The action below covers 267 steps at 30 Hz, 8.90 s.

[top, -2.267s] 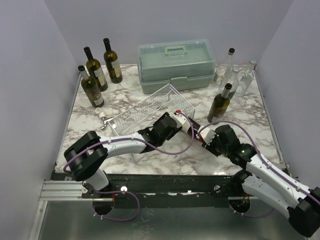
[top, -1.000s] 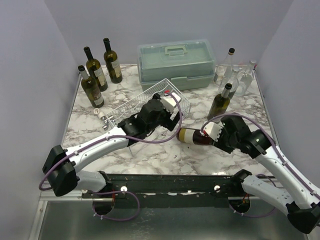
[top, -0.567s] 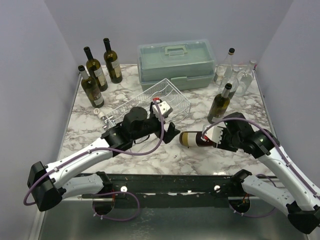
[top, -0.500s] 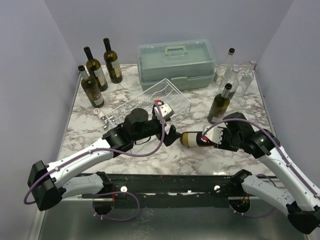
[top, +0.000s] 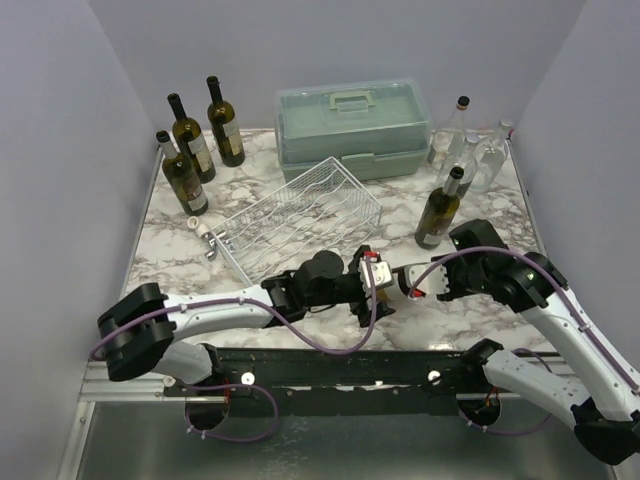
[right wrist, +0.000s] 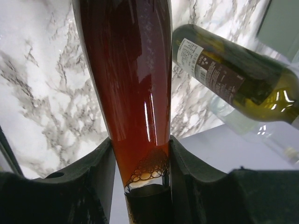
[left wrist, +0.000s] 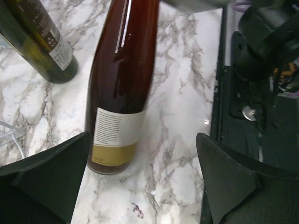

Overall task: Take the wine bottle off the wine rack
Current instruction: Place the wine bottle at the center of the board, then reset both arms

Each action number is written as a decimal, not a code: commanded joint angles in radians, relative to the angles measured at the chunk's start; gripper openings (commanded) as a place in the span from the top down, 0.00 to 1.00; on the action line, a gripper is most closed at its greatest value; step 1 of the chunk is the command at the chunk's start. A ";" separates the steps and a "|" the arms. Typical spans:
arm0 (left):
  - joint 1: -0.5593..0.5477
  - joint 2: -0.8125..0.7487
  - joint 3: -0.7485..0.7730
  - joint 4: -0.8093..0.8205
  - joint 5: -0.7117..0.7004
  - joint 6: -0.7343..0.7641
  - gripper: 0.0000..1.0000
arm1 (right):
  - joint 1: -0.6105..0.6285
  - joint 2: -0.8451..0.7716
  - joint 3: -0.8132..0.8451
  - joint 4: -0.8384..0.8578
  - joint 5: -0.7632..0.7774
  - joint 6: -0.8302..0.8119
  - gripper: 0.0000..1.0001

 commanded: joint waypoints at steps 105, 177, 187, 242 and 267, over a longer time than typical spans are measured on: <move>-0.019 0.625 -0.045 0.936 -0.200 -0.233 1.00 | -0.147 -0.146 0.141 0.335 0.309 1.696 0.01; -0.036 0.132 -0.195 0.512 -0.108 -0.372 0.01 | -0.230 -0.366 -0.193 1.101 0.438 1.104 1.00; -0.036 -0.070 -0.230 0.329 -0.133 -0.357 0.01 | -0.230 -0.259 -0.216 1.322 0.466 1.056 1.00; 0.087 -0.532 0.000 -0.364 -0.102 -0.448 0.01 | -0.431 -0.242 0.125 0.716 0.218 1.200 0.01; 0.430 -0.758 0.400 -0.932 -0.582 -0.290 0.01 | -0.433 -0.050 0.479 0.448 -0.191 1.220 0.01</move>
